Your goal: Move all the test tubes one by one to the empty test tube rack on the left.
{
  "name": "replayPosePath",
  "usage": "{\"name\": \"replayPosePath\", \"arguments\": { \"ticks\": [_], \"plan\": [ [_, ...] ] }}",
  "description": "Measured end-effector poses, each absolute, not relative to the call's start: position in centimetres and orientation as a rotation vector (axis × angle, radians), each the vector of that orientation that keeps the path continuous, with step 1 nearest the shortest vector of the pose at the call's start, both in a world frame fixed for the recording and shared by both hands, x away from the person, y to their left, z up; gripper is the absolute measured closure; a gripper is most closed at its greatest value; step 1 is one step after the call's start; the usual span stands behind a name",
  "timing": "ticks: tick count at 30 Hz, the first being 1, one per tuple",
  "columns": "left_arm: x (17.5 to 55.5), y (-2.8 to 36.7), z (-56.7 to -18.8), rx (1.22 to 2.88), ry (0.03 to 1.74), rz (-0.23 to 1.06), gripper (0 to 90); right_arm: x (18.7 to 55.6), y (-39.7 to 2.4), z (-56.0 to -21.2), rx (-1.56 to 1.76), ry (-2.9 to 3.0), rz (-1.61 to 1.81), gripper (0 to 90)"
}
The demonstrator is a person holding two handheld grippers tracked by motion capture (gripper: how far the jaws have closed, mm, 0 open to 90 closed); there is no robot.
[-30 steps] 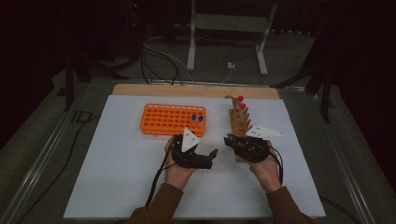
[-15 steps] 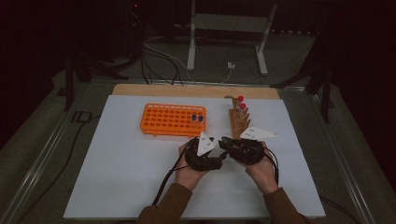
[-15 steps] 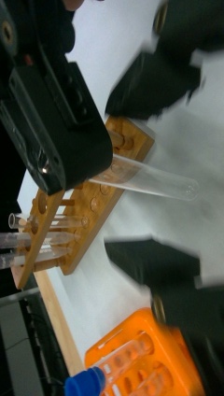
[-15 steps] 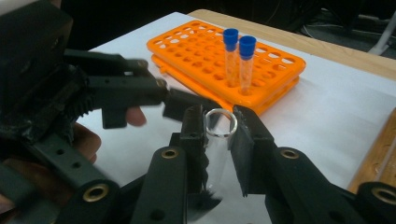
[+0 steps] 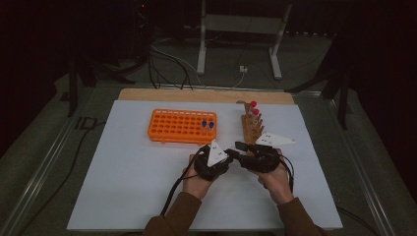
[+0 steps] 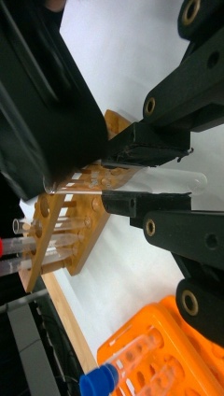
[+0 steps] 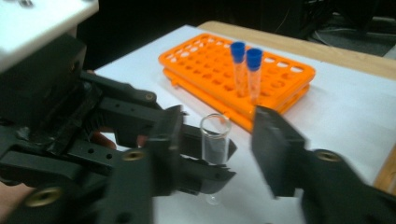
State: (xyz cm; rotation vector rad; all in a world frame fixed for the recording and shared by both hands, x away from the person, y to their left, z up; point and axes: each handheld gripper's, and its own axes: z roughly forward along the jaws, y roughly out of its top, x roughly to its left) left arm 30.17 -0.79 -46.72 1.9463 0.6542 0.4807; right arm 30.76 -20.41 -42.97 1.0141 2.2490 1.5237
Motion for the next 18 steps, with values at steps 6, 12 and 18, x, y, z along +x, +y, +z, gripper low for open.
{"name": "replayPosePath", "arguments": {
  "ticks": [6,12,18],
  "plan": [
    [30.9,0.3,-46.4,1.906,0.69,0.478,76.0,30.9,-21.2,-42.6,1.036,2.204,1.526,28.4],
    [31.5,1.6,-46.1,1.876,0.72,0.496,75.9,31.0,-21.5,-42.7,1.048,2.18,1.485,15.2],
    [32.3,2.9,-45.6,1.835,0.752,0.52,75.9,31.1,-21.7,-42.8,1.054,2.169,1.443,2.4]
  ]
}}
